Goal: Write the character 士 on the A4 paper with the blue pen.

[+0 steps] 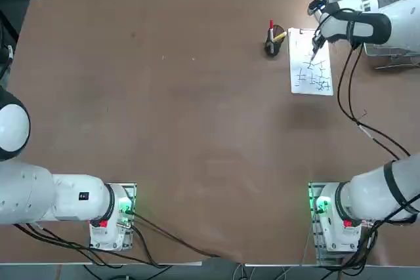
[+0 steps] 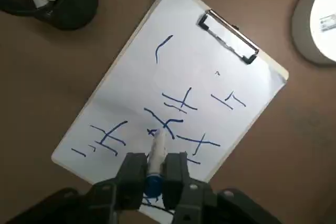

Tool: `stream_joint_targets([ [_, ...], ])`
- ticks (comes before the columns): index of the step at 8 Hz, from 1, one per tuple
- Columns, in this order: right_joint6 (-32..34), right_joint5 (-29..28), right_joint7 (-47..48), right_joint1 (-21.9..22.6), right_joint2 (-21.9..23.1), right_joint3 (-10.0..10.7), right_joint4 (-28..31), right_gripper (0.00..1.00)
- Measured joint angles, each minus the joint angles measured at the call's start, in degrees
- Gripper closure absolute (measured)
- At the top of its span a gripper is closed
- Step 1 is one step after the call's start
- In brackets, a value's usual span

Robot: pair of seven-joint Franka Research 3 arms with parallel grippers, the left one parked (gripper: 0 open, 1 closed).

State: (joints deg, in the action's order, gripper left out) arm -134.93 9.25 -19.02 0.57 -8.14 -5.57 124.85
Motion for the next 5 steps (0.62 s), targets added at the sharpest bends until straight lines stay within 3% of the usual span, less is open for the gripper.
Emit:
stream_joint_targets([
  [5,10.3,-0.6,2.6,-0.4,3.5,0.0,-7.9,0.79],
])
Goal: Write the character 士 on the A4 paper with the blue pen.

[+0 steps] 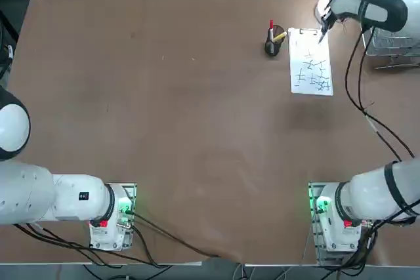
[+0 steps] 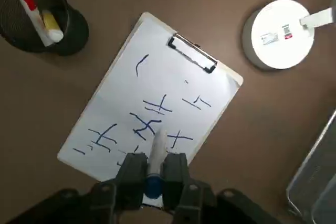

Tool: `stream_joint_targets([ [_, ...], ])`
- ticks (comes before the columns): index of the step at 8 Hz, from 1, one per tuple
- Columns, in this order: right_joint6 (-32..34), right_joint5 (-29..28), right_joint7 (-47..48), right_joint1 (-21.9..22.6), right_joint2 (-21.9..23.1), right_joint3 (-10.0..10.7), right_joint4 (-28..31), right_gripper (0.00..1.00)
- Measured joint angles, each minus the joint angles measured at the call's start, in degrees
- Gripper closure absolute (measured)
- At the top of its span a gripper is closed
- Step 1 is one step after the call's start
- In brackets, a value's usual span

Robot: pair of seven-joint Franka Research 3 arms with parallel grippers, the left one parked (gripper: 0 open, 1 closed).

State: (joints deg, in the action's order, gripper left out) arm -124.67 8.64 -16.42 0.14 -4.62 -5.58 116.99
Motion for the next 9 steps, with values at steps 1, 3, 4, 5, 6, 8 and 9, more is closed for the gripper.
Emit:
stream_joint_targets([
  [1,2.4,-1.5,2.1,0.0,0.7,-0.1,-2.0,0.79],
  [3,4.0,-4.2,9.4,1.1,1.2,-1.2,-5.3,0.79],
  [4,4.0,-4.4,14.4,2.1,1.1,-2.5,-6.4,0.79],
  [5,3.6,-4.4,19.6,3.6,0.8,-3.5,-7.3,0.79],
  [6,2.2,-4.5,24.3,5.2,0.0,-3.9,-8.1,0.79],
  [8,-3.4,-4.5,31.4,7.4,-2.5,-5.2,-8.5,0.79],
  [9,-5.9,-4.4,33.9,8.3,-3.8,-5.6,-8.6,0.79],
])
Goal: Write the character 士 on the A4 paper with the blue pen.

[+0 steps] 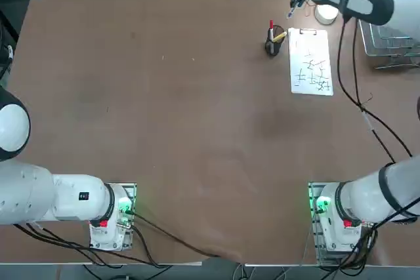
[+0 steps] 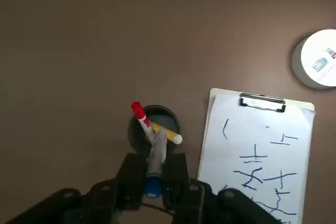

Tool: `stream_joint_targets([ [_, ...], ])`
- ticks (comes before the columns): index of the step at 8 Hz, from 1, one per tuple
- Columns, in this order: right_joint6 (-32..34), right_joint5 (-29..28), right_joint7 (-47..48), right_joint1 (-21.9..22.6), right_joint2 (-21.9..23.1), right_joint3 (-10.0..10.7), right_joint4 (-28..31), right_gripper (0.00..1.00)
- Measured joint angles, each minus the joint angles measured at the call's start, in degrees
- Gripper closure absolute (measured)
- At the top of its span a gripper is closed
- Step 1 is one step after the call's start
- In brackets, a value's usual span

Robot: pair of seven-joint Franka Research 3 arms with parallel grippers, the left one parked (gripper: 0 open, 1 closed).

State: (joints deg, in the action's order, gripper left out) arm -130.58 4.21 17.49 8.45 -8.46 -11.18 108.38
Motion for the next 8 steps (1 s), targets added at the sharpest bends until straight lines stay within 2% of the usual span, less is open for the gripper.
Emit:
stream_joint_targets([
  [4,-4.8,1.0,2.3,1.9,-4.4,-0.1,-0.1,0.79],
  [8,-6.4,5.1,2.4,2.1,-7.2,-0.1,0.5,0.79],
])
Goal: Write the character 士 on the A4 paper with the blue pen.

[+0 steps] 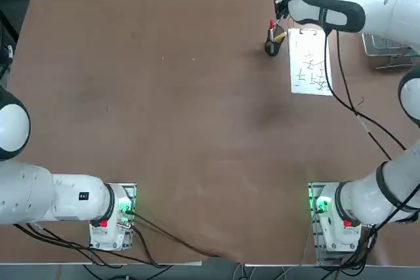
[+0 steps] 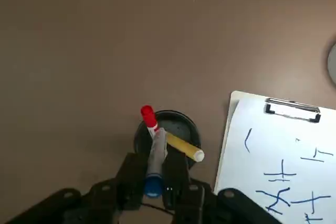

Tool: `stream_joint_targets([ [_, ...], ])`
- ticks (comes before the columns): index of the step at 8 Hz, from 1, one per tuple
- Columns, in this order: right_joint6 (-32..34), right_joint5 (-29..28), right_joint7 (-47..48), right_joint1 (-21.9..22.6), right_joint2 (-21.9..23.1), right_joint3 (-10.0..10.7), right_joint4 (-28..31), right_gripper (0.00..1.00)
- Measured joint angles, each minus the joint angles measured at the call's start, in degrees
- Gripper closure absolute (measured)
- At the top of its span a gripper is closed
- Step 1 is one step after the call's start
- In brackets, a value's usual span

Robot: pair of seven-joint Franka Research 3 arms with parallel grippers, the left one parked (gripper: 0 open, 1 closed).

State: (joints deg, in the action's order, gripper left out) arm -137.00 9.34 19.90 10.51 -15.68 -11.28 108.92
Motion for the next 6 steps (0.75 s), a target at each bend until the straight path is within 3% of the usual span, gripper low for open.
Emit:
stream_joint_targets([
  [6,-6.9,3.3,0.1,0.0,-2.5,0.7,4.3,0.79],
])
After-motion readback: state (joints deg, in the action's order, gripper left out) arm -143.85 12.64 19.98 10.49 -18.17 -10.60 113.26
